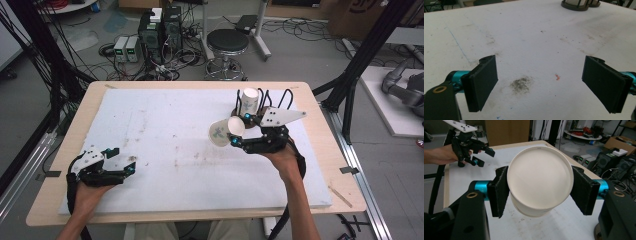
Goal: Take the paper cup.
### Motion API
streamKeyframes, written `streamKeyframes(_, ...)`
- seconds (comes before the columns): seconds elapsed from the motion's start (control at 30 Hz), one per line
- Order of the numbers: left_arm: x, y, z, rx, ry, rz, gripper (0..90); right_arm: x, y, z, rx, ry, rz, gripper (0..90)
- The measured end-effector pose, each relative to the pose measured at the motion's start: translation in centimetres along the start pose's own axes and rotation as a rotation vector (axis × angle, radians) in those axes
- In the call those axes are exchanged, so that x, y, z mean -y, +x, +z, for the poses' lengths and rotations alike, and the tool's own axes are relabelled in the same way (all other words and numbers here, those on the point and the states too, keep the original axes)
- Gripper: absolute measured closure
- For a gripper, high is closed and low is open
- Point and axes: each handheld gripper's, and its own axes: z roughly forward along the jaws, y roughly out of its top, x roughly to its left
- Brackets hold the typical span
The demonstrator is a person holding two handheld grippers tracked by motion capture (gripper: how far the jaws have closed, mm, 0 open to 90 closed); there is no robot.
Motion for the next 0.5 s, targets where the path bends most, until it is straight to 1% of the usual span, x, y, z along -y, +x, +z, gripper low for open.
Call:
streamKeyframes(0.03, 0.0, 0.0, 0.0, -0.001, 0.001, 0.001, 13.0, 0.5, 0.0, 0.1, -0.005, -0.007, 0.001, 37.2)
streamKeyframes(0.1, 0.0, -0.1, 0.0, -0.003, 0.0, 0.003, 13.0, 0.8, 0.1, 0.2, -0.005, -0.005, 0.005, 37.2)
streamKeyframes(0.13, 0.0, -0.1, 0.0, -0.006, 0.0, 0.004, 13.0, 1.3, 0.2, 0.4, -0.016, -0.009, 0.009, 37.2)
streamKeyframes(0.2, 0.0, -0.1, 0.0, -0.01, -0.003, 0.005, 13.0, 1.5, 0.2, 0.5, -0.016, -0.013, 0.009, 37.2)
streamKeyframes(0.23, 0.0, -0.1, 0.0, -0.01, -0.001, 0.005, 13.0, 1.9, 0.1, 0.9, -0.025, -0.014, 0.011, 37.2)
streamKeyframes(0.27, 0.0, -0.1, 0.0, -0.011, 0.001, 0.003, 13.0, 1.9, 0.1, 0.9, -0.025, -0.014, 0.011, 37.2)
streamKeyframes(0.3, 0.0, -0.1, 0.0, -0.012, 0.001, 0.002, 13.0, 2.0, 0.1, 1.0, -0.025, -0.001, 0.016, 37.2)
streamKeyframes(0.33, 0.0, -0.1, 0.0, -0.011, 0.002, 0.005, 13.0, 2.1, 0.0, 1.2, -0.028, -0.004, 0.024, 37.2)
streamKeyframes(0.5, 0.0, -0.1, 0.0, -0.014, -0.001, 0.006, 13.0, 2.5, -0.2, 1.4, -0.028, -0.001, 0.026, 37.2)
